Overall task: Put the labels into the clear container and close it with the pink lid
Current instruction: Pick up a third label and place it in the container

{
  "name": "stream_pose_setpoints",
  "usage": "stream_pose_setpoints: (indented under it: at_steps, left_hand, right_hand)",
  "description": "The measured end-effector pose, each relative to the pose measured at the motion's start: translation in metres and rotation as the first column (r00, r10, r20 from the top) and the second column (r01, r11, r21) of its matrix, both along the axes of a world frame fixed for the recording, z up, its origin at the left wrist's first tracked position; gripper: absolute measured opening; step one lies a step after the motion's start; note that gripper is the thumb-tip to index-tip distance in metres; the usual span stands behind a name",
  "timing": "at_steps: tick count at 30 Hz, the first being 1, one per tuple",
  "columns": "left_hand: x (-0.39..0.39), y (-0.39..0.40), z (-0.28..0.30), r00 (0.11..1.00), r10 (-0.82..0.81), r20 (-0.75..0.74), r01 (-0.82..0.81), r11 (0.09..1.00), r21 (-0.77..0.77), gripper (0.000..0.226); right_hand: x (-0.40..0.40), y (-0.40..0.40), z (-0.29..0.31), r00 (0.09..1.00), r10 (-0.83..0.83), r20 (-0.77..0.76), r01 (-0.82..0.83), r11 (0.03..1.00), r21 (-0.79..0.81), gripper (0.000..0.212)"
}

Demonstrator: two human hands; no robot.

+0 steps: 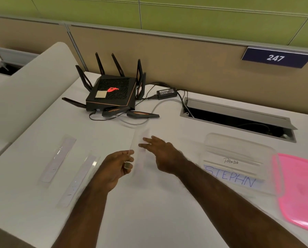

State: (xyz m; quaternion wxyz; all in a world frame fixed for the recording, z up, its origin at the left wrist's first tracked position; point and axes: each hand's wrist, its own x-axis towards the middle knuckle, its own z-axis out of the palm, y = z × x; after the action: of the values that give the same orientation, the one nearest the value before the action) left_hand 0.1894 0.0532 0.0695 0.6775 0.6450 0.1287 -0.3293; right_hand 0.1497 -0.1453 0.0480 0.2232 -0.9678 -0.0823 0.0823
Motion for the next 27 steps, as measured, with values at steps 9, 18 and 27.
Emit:
stream_pose_setpoints:
  at_steps: [9,18,27]
  left_hand:
    - [-0.003,-0.015,0.032,0.912,-0.41,0.016,0.411,0.912,-0.018,0.028]
    - [0.003,-0.087,0.058,0.662,-0.66,0.355,0.459,0.732,0.503,0.038]
    - [-0.011,-0.184,0.035,0.184,-0.817,0.547,0.259,0.577,0.774,0.037]
  right_hand:
    - [-0.027,-0.085,0.025,0.98,-0.118,0.163,0.138,0.984,-0.116,0.075]
    - [-0.088,-0.172,0.063,0.946,-0.32,0.047,0.323,0.944,-0.064,0.061]
    - [-0.148,-0.251,0.056,0.84,-0.541,-0.044,0.542,0.84,0.012,0.058]
